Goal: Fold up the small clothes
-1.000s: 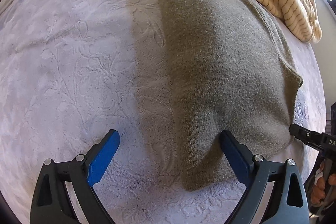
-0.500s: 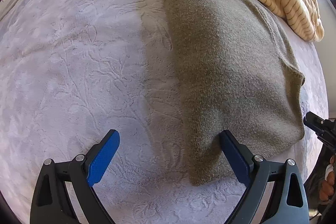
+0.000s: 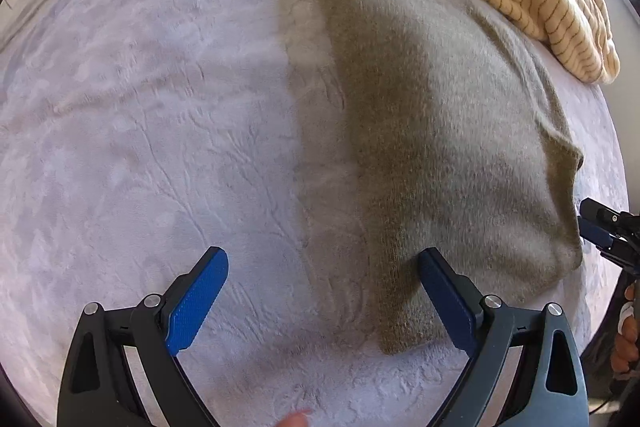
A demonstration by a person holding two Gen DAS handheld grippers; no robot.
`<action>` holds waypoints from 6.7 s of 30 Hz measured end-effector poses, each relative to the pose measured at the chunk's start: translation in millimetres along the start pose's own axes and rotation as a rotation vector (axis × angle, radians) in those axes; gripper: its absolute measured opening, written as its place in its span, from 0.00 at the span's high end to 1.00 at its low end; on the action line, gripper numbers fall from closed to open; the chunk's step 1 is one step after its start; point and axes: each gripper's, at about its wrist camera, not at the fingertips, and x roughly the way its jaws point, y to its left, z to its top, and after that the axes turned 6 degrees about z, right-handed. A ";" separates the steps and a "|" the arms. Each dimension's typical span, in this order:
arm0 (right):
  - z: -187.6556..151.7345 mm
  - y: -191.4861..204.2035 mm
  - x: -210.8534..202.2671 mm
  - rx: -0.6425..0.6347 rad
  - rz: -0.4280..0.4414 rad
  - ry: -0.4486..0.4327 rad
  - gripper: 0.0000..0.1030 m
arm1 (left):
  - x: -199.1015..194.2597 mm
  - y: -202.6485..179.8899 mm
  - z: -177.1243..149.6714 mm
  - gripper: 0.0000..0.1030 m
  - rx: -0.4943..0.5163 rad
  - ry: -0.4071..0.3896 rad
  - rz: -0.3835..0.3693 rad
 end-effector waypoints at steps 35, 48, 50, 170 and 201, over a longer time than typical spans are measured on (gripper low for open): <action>91.3 33.6 102.8 -0.221 0.404 0.306 0.29 | 63.2 -41.4 91.8 0.00 -0.058 0.016 -0.383; 78.9 45.0 108.6 -0.111 0.494 0.261 0.67 | 42.9 -44.0 84.9 0.47 -0.089 -0.062 -0.390; 75.2 53.5 105.2 -0.099 0.515 0.250 0.67 | 34.0 -38.5 84.6 0.50 -0.092 -0.067 -0.419; -144.1 239.3 138.5 -0.472 -0.376 0.222 0.63 | -72.9 159.7 -144.2 0.43 -0.102 0.144 0.021; -143.6 243.4 102.2 -0.312 -0.268 0.208 0.41 | -96.4 162.6 -125.8 0.13 -0.104 0.084 0.091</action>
